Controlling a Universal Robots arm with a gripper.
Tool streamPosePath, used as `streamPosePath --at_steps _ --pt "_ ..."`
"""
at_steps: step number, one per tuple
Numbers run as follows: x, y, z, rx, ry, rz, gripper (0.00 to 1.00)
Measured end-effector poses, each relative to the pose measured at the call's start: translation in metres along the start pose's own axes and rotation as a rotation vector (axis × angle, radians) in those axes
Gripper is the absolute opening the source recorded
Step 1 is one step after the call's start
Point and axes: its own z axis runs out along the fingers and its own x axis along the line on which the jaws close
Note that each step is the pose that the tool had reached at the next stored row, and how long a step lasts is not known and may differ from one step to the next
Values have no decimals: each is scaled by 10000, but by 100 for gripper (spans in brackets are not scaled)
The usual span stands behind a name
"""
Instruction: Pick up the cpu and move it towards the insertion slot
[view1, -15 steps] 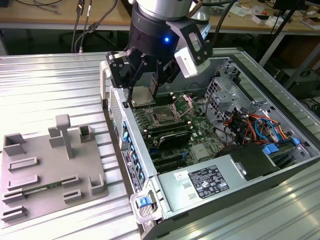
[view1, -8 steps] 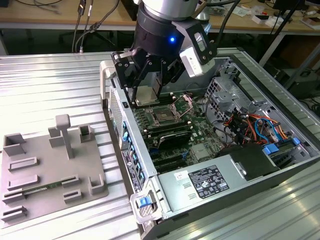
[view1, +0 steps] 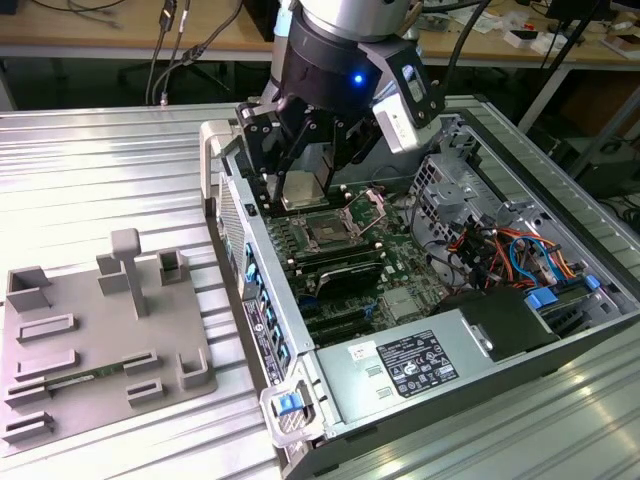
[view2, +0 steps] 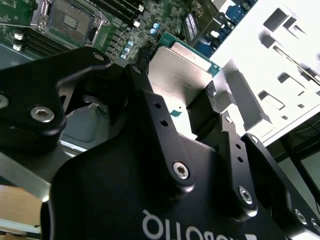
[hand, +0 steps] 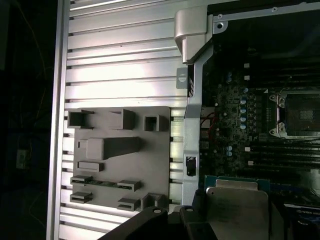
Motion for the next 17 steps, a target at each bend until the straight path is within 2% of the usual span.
streamPosePath --at_steps 9,17 --pt "-126 -3 -3 0 0 1 55" --pt "-208 -5 -5 0 0 0 55"
